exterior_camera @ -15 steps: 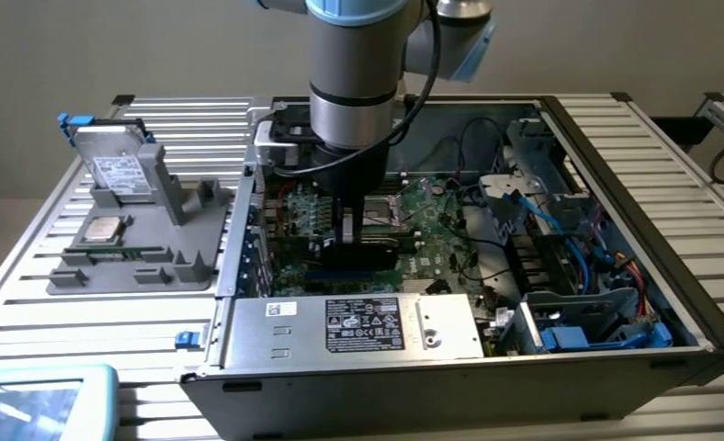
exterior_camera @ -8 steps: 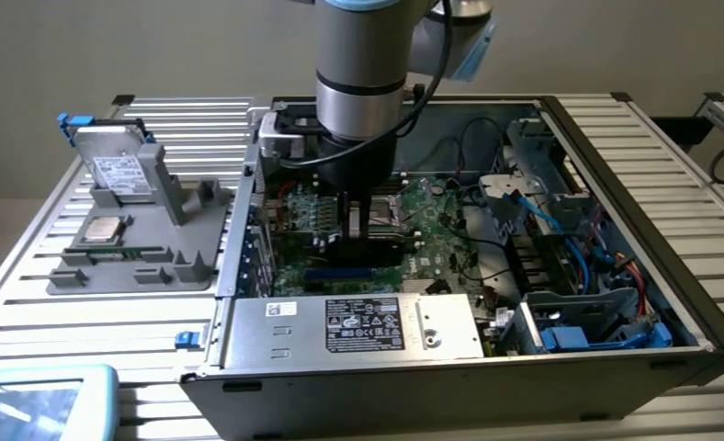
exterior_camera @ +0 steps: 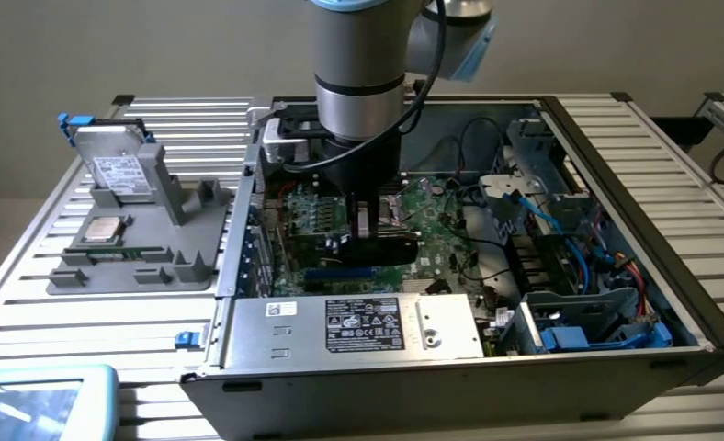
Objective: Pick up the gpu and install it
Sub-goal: 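Insert the gpu into the slot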
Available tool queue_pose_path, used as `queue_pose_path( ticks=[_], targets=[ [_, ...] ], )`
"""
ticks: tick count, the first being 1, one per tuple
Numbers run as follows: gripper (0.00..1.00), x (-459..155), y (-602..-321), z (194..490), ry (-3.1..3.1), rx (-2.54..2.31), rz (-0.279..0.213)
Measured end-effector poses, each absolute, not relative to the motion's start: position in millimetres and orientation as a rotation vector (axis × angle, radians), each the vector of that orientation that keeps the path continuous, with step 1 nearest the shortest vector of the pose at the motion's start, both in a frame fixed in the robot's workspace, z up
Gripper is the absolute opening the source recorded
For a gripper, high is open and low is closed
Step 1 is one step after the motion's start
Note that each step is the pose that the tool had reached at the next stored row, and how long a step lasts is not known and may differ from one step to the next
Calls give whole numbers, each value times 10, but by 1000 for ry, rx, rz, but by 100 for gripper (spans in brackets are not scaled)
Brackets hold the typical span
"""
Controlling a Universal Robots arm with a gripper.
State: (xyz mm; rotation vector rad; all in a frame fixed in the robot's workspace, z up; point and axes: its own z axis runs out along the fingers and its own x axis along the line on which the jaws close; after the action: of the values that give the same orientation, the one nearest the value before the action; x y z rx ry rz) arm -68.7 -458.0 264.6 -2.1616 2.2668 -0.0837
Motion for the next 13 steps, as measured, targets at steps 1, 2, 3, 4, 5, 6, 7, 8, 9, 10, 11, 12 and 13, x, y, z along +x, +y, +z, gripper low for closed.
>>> queue_pose_path(
  ticks=[1, 2, 3, 4, 5, 6, 7, 8, 9, 10, 11, 12, 13],
  targets=[
    [27, -691, -4580, 2646, 2267, -2162, -84],
    [27, -696, -4580, 2647, 2267, -2162, -84],
    [27, -700, -4580, 2647, 2267, -2162, -84],
    [27, -707, -4580, 2647, 2267, -2162, -84],
    [27, -715, -4581, 2646, 2267, -2162, -84],
    [27, -724, -4580, 2646, 2267, -2162, -84],
    [27, -726, -4580, 2646, 2267, -2162, -84],
    [27, -726, -4580, 2645, 2267, -2162, -84],
    [27, -727, -4580, 2645, 2267, -2162, -84],
    [27, -729, -4580, 2645, 2267, -2162, -84],
    [27, -729, -4580, 2645, 2267, -2162, -84],
    [27, -729, -4580, 2645, 2267, -2162, -84],
    [27, -732, -4580, 2645, 2267, -2162, -84]
  ],
)
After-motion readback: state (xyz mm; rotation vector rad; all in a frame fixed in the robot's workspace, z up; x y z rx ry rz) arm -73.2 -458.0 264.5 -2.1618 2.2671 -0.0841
